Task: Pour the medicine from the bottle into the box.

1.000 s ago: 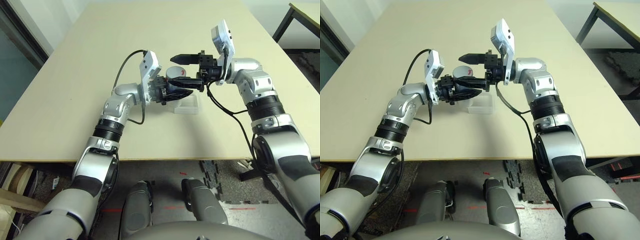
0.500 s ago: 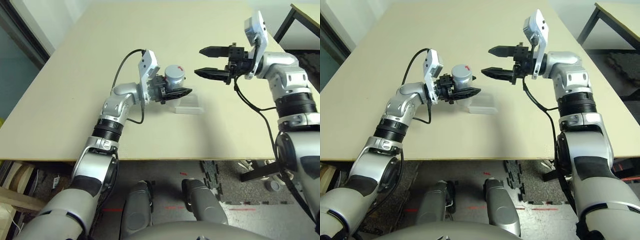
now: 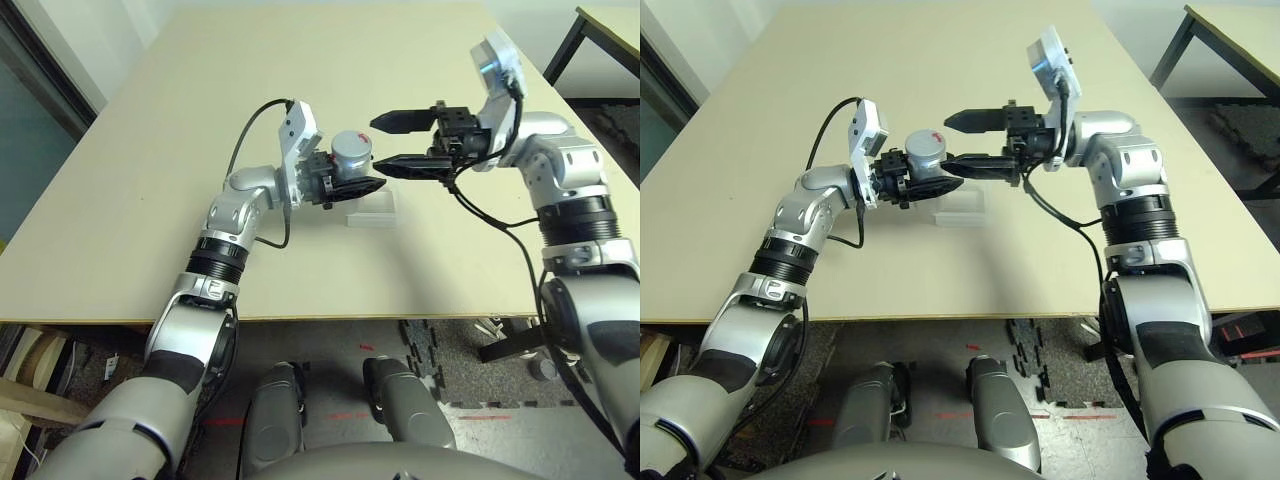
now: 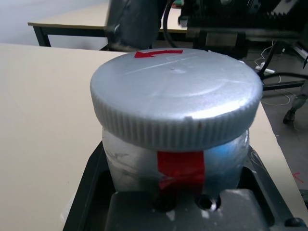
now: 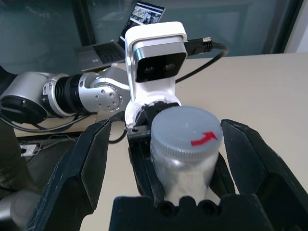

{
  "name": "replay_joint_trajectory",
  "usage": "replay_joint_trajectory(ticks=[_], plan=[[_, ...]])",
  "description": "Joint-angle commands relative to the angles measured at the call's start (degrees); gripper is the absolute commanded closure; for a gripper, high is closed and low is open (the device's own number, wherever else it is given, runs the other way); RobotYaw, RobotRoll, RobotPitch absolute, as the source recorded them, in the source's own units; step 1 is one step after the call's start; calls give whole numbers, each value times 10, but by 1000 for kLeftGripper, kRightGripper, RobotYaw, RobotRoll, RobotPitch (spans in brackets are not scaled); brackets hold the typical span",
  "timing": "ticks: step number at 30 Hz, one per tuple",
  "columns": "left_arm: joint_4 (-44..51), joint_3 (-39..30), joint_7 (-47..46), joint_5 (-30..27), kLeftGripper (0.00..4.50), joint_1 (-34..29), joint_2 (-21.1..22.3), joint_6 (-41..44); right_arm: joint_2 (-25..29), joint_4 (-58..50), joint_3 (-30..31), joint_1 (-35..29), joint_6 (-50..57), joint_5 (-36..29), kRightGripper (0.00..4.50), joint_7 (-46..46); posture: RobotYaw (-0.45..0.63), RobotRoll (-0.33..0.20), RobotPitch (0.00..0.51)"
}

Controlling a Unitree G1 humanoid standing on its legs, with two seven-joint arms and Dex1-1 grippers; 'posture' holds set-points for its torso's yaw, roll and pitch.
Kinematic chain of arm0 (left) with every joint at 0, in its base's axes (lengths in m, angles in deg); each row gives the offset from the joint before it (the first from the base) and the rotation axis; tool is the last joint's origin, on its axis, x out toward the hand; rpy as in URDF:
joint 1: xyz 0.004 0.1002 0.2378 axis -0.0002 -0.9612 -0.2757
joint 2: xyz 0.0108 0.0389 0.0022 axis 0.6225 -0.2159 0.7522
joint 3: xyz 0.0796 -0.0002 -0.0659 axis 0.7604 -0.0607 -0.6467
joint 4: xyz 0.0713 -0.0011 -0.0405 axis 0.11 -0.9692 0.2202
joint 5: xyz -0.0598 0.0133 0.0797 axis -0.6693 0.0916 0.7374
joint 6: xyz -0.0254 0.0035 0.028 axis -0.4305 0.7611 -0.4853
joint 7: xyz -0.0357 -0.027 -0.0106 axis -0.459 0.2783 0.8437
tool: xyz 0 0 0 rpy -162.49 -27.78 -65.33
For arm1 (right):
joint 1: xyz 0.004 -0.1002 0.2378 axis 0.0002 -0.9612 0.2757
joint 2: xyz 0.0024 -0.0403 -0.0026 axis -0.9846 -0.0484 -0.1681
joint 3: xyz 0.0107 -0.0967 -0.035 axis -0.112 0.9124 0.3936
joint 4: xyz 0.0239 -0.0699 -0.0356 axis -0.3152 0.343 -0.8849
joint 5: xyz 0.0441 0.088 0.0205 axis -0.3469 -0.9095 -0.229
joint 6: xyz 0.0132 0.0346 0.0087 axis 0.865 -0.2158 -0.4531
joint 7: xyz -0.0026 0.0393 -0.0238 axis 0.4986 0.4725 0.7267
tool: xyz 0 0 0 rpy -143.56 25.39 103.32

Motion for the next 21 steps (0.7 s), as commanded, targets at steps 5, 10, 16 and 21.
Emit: replay_joint_trajectory(ticks=[5, 10, 16, 21], plan=[[-3, 6, 10, 5, 1908, 5, -2, -2, -22, 26, 6, 14, -22, 12, 0, 22, -247, 0, 108], [3, 8, 10, 5, 1908, 1, -4, 0, -36, 51, 7, 26, -39, 23, 0, 32, -244, 0, 107], [7, 9, 9, 4, 1908, -2, -5, 2, -52, 78, 9, 41, -58, 37, 0, 43, -242, 0, 106], [8, 10, 10, 5, 1908, -2, -5, 2, -62, 92, 12, 48, -69, 46, 0, 49, -240, 0, 105]])
